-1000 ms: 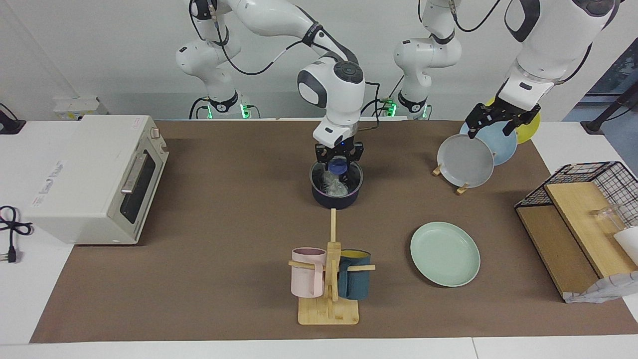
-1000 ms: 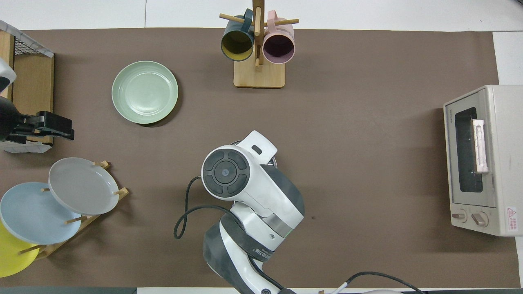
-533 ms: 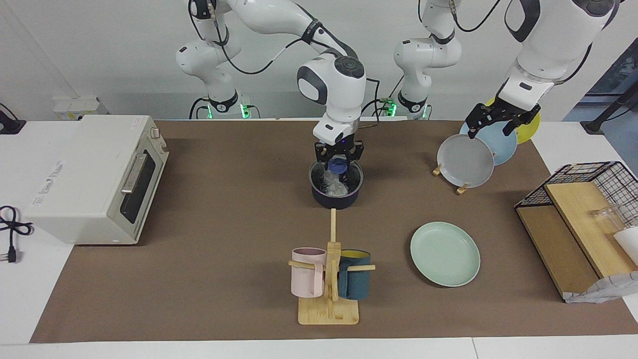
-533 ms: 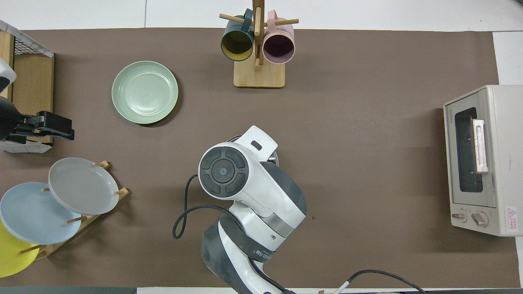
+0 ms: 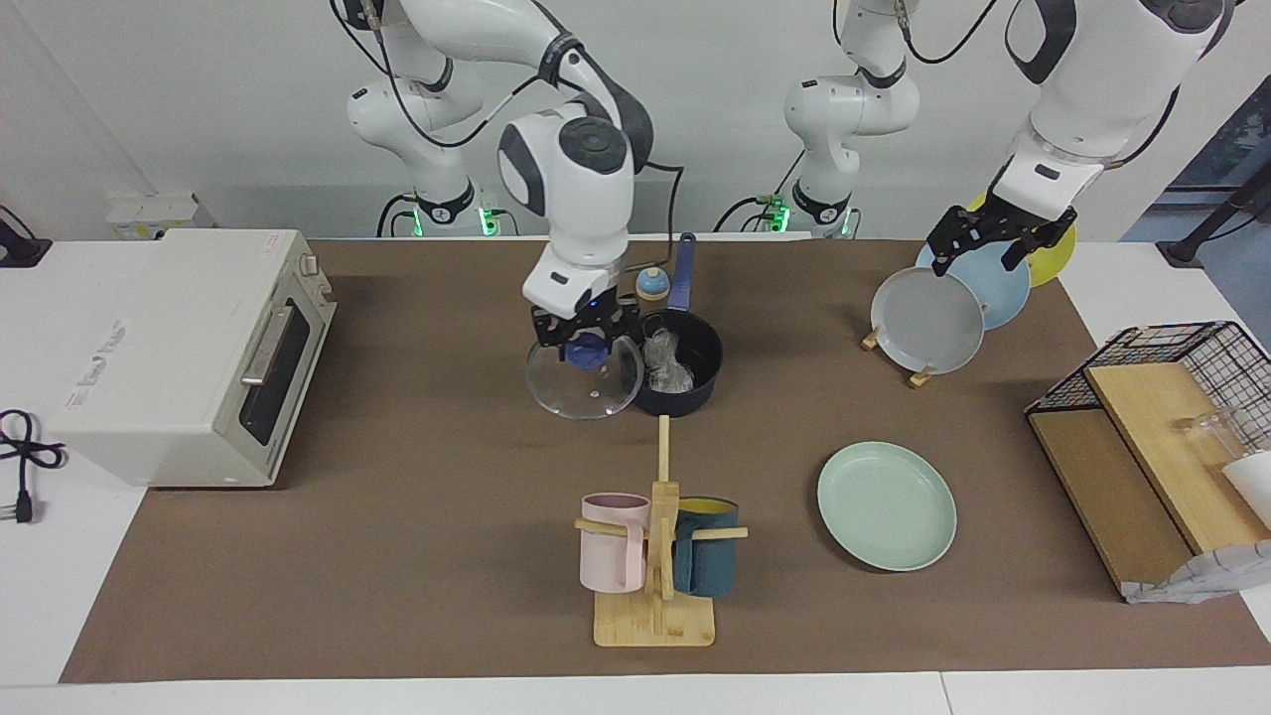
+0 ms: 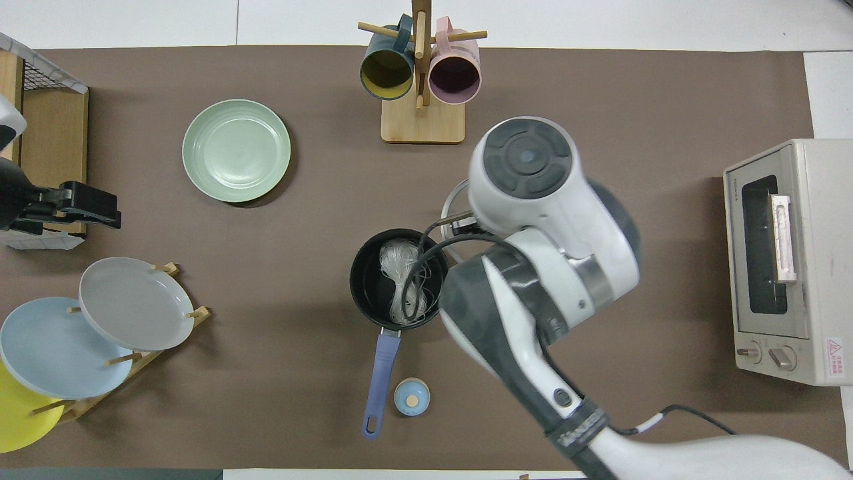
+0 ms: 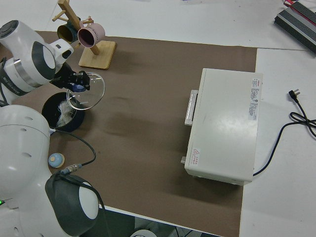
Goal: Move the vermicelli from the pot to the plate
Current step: 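Lift the glass lid off the saucepan and set it down beside the oven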
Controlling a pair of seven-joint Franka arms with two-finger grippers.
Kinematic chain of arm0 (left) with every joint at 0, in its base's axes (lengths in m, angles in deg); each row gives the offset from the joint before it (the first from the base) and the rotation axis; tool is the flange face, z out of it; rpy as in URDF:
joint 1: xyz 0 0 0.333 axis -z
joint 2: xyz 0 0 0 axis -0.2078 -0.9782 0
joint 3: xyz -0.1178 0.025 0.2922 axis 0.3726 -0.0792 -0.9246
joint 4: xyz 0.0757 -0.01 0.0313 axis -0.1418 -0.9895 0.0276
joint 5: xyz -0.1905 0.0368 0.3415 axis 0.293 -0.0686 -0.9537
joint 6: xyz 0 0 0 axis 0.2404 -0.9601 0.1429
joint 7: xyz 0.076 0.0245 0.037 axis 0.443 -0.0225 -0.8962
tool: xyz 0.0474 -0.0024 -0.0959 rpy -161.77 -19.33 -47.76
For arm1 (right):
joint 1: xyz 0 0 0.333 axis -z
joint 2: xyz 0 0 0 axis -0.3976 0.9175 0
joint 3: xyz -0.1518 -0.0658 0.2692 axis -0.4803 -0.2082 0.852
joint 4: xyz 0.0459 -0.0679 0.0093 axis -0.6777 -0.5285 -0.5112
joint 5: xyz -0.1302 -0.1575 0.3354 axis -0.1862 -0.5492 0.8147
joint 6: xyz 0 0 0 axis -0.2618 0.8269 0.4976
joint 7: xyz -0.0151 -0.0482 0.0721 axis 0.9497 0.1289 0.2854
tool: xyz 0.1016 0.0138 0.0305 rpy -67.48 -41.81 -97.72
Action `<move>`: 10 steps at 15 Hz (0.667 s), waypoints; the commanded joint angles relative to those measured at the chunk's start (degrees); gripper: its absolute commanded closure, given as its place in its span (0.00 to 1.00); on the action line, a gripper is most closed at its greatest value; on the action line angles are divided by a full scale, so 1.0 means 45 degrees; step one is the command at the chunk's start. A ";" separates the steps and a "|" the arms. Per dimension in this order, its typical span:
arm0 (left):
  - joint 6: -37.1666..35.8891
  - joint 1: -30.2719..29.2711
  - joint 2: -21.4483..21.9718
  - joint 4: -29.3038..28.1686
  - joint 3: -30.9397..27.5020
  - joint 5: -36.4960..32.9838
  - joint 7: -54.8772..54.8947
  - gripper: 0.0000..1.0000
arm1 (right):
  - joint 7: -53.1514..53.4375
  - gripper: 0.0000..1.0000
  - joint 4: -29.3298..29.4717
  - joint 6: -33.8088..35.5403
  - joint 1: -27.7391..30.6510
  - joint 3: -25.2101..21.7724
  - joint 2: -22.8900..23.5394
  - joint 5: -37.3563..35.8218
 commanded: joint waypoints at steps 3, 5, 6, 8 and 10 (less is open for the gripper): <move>0.0003 -0.0140 0.0236 -0.0216 0.0049 0.0144 -0.0067 0.00 | -0.3426 0.54 -0.1812 -0.0200 0.2371 0.0199 -0.0900 -0.0075; -0.0016 -0.0140 0.0255 -0.0216 0.0029 0.0144 -0.0067 0.00 | -0.4150 0.54 -0.2416 -0.0511 0.3153 0.0199 -0.1075 -0.0075; -0.0016 -0.0140 0.0255 -0.0216 0.0049 0.0144 -0.0067 0.00 | -0.4657 0.54 -0.2826 -0.0919 0.3505 0.0199 -0.1173 -0.0075; -0.0016 -0.0140 0.0255 -0.0216 0.0049 0.0144 -0.0067 0.00 | -0.5226 0.54 -0.3859 -0.2146 0.3859 0.0180 -0.1427 -0.0075; -0.0016 -0.0140 0.0255 -0.0216 0.0049 0.0144 -0.0067 0.00 | -0.5306 0.54 -0.4760 -0.3204 0.4113 0.0180 -0.1681 -0.0017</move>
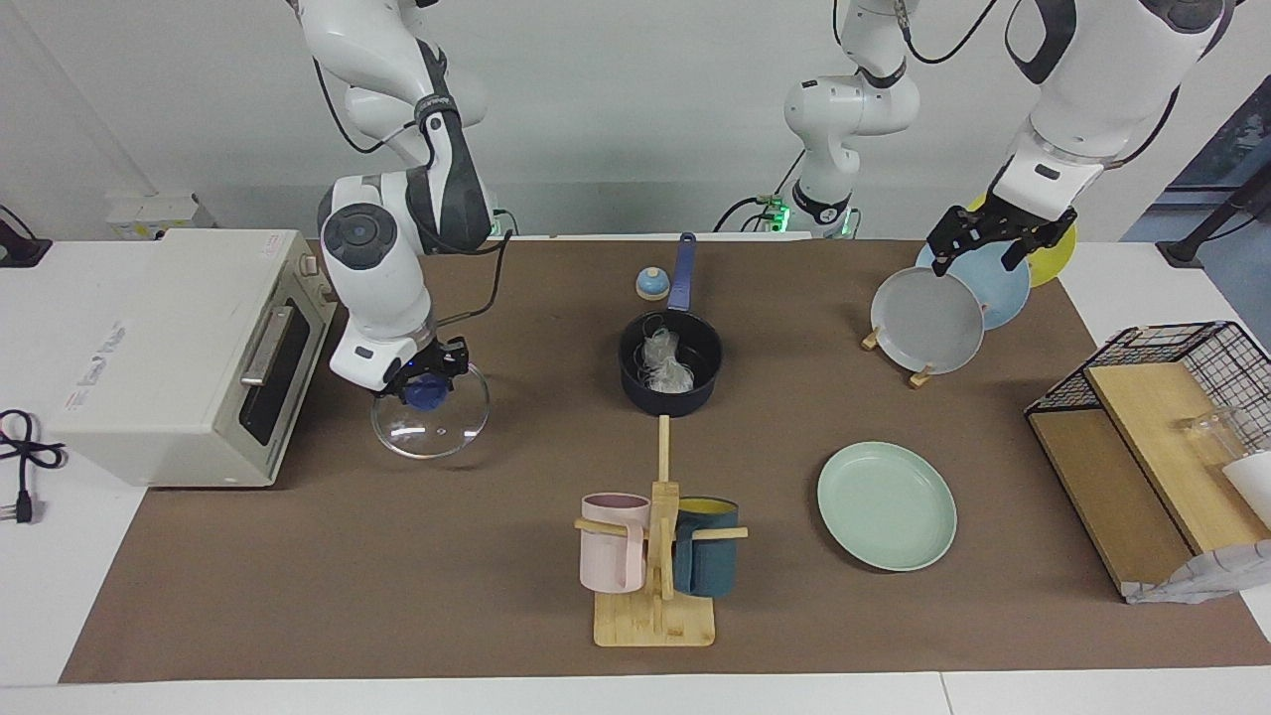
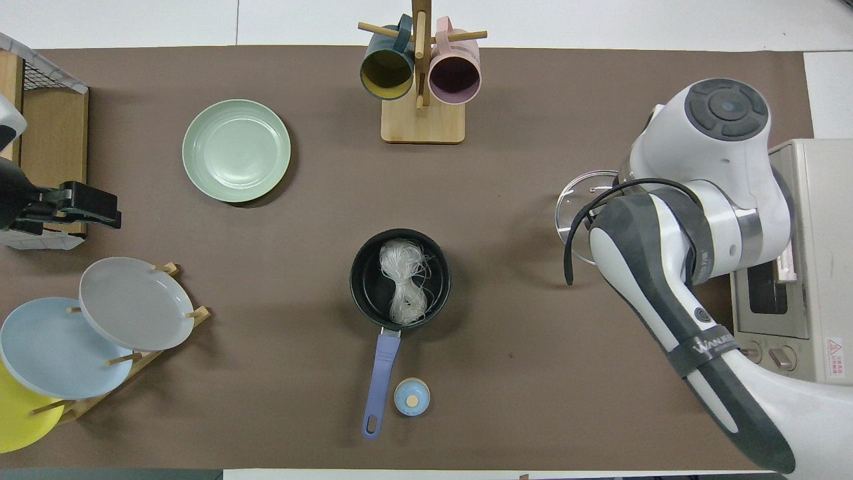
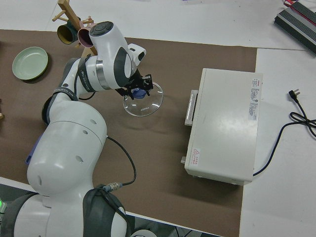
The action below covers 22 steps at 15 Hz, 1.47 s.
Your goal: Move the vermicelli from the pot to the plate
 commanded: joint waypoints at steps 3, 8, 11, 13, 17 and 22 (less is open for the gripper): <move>-0.0016 -0.0140 0.0255 -0.0216 0.0049 0.0144 -0.0067 0.00 | -0.0614 0.54 -0.2502 -0.2331 0.0707 0.0198 -0.1096 0.0120; 0.0003 -0.0140 0.0255 -0.0216 0.0049 0.0144 -0.0067 0.00 | -0.0675 0.46 -0.3931 -0.4328 0.0825 0.0198 -0.1233 0.0120; 0.0003 -0.0140 0.0255 -0.0216 0.0049 0.0144 -0.0067 0.00 | -0.0695 0.00 -0.3874 -0.4192 0.0922 0.0179 -0.1272 0.0120; 0.0003 -0.0140 0.0255 -0.0216 0.0029 0.0144 -0.0067 0.00 | -0.0714 0.00 -0.3466 -0.3707 0.1058 0.0179 -0.1253 0.0101; -0.0152 -0.0101 0.0255 -0.0216 0.0049 0.0144 -0.0067 0.00 | -0.0228 0.00 -0.0580 0.0309 0.1078 0.0179 -0.1408 0.0508; 0.0002 -0.0005 0.0255 -0.0216 0.0068 0.0183 -0.0146 0.00 | 0.0202 0.00 0.1010 0.3307 0.1704 0.0081 -0.2480 0.0667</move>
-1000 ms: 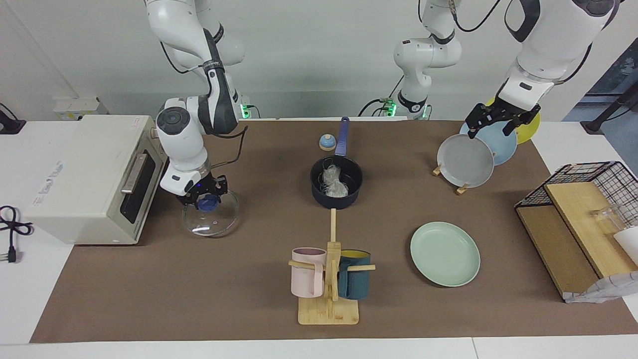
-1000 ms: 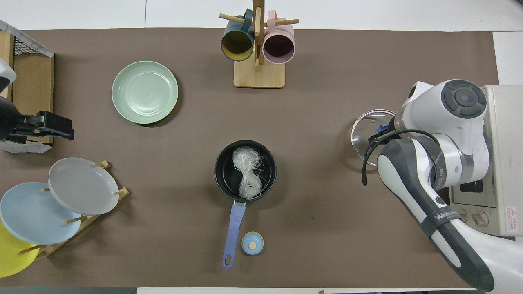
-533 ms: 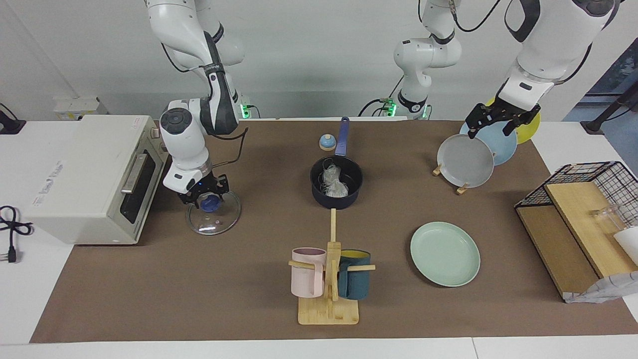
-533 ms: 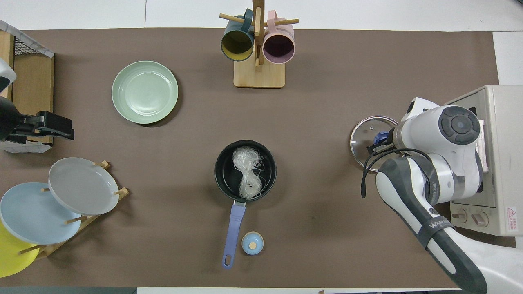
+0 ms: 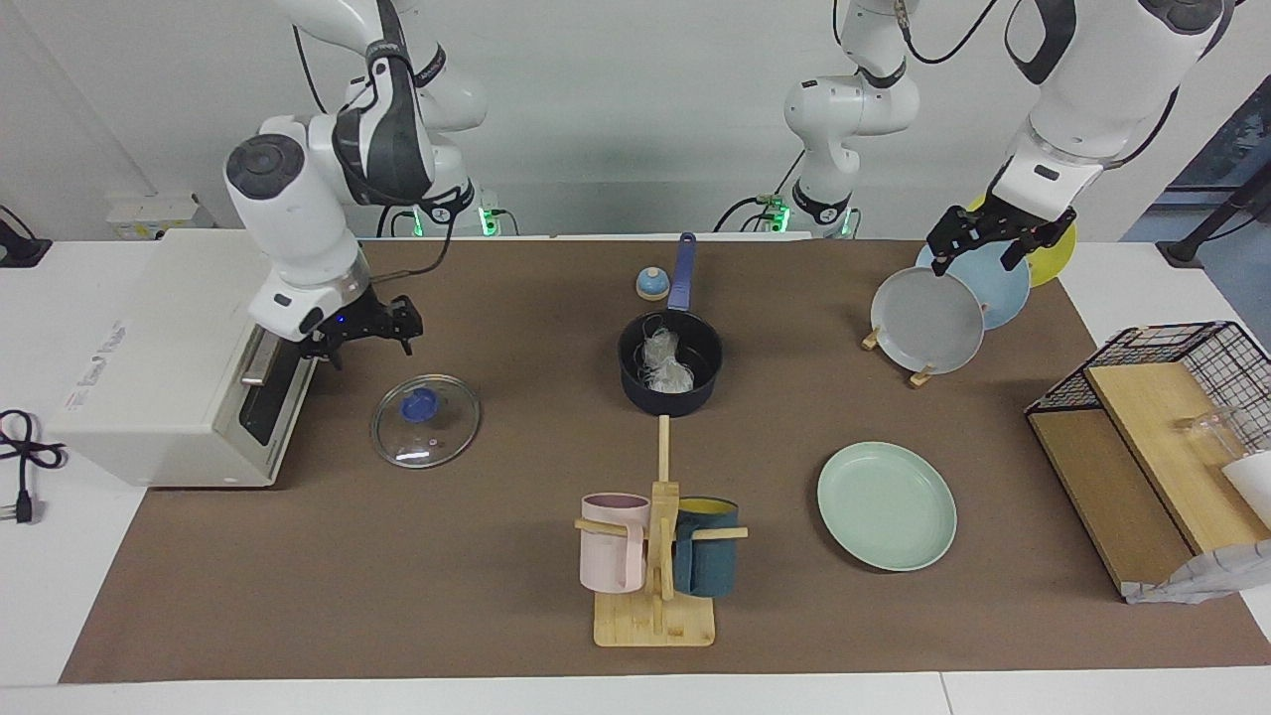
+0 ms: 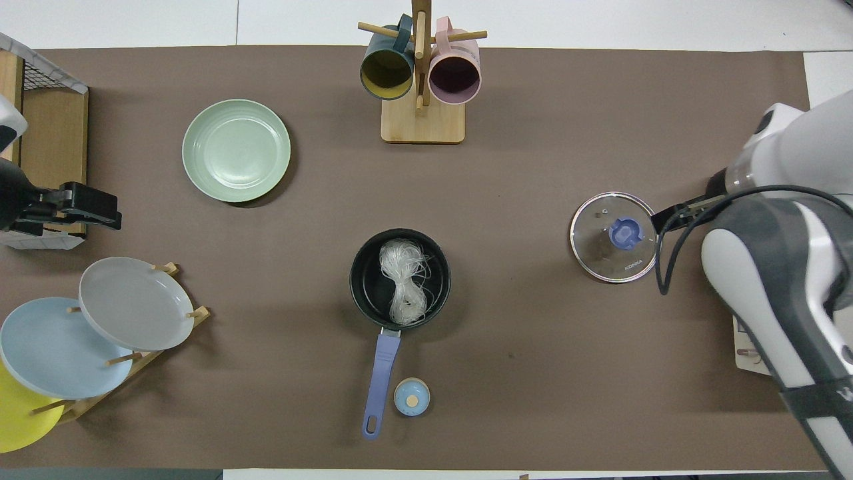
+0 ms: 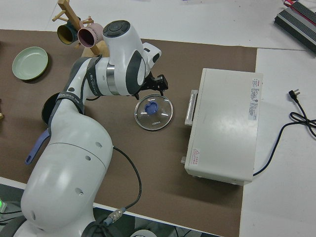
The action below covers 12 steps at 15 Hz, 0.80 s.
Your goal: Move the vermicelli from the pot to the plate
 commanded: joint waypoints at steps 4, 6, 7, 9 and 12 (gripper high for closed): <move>0.1426 0.1826 0.0354 -0.1068 0.0197 0.0777 -0.3105 0.00 | 0.1599 0.00 0.1955 0.3191 0.0097 0.0132 -0.0619 0.0221; 0.2344 0.3232 0.0353 -0.1808 0.0217 0.0837 -0.4379 0.00 | 0.2052 0.00 0.2563 0.4074 -0.0349 0.0036 -0.0696 0.0221; 0.2851 0.3721 0.0392 -0.2276 0.0217 0.0934 -0.4616 0.00 | 0.2072 0.00 0.2604 0.4271 -0.0740 -0.0391 -0.0793 0.0221; 0.3828 0.4640 0.0354 -0.3059 0.0217 0.1149 -0.4929 0.00 | 0.2072 0.00 0.2586 0.4331 -0.1212 -0.0863 -0.0970 0.0259; 0.5624 0.5969 -0.0249 -0.3822 0.0197 0.1189 -0.6489 0.00 | 0.2091 0.00 0.2605 0.4196 -0.0999 -0.0825 -0.0990 0.0338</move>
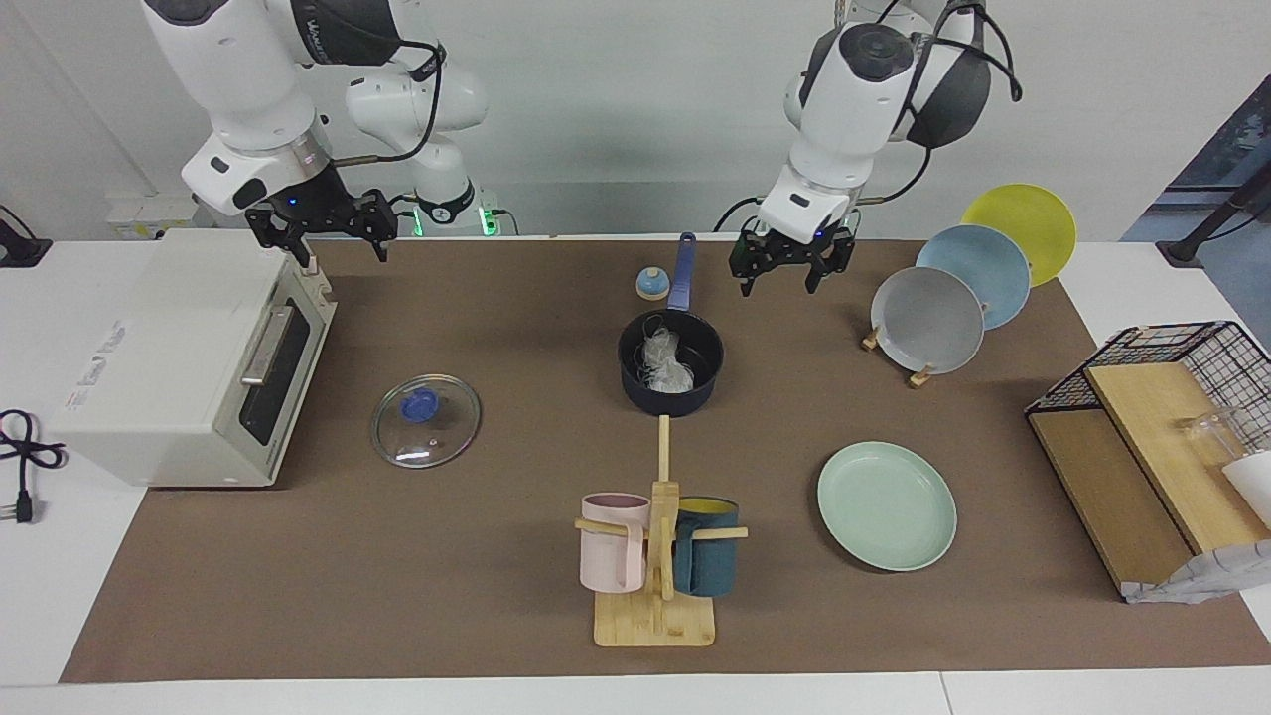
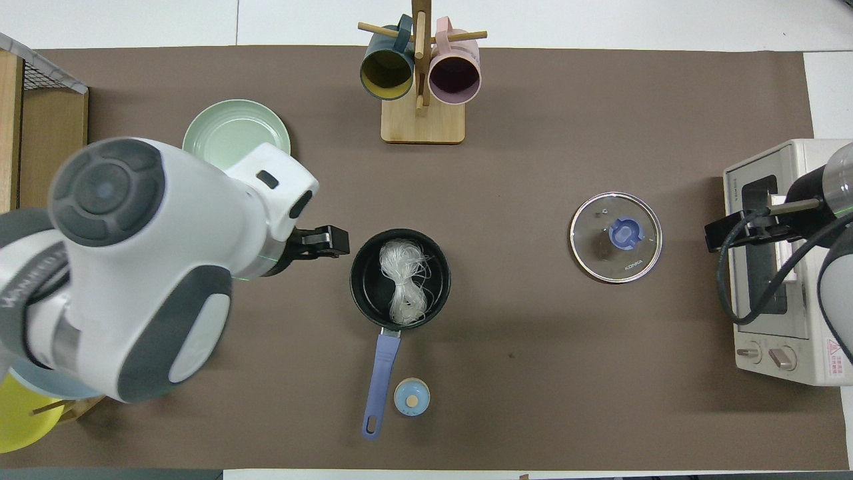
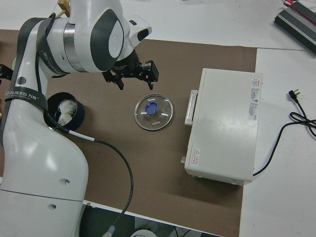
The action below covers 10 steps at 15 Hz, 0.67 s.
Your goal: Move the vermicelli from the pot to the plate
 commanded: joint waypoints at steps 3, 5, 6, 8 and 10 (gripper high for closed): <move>0.2561 0.1521 -0.1267 -0.0839 -0.0256 0.0159 -0.1751 0.00 | 0.0169 0.00 0.0635 0.0006 0.0789 -0.0012 0.0218 0.0908; 0.2954 0.1894 -0.1737 -0.0956 -0.0256 0.0159 -0.1792 0.00 | 0.0150 0.00 0.0793 0.0201 0.1160 0.0085 0.0258 0.0929; 0.3188 0.1914 -0.1759 -0.1189 -0.0237 0.0159 -0.1792 0.00 | 0.0150 0.00 0.0852 0.0396 0.1181 0.0066 0.0258 0.0910; 0.3754 0.2185 -0.1778 -0.1736 -0.0237 0.0178 -0.1831 0.00 | 0.0169 0.00 0.0833 0.0514 0.1161 0.0105 0.0181 0.0793; 0.3970 0.2421 -0.2167 -0.1874 -0.0237 0.0178 -0.2258 0.00 | 0.0189 0.00 0.0833 0.0515 0.1181 0.0125 0.0161 0.0812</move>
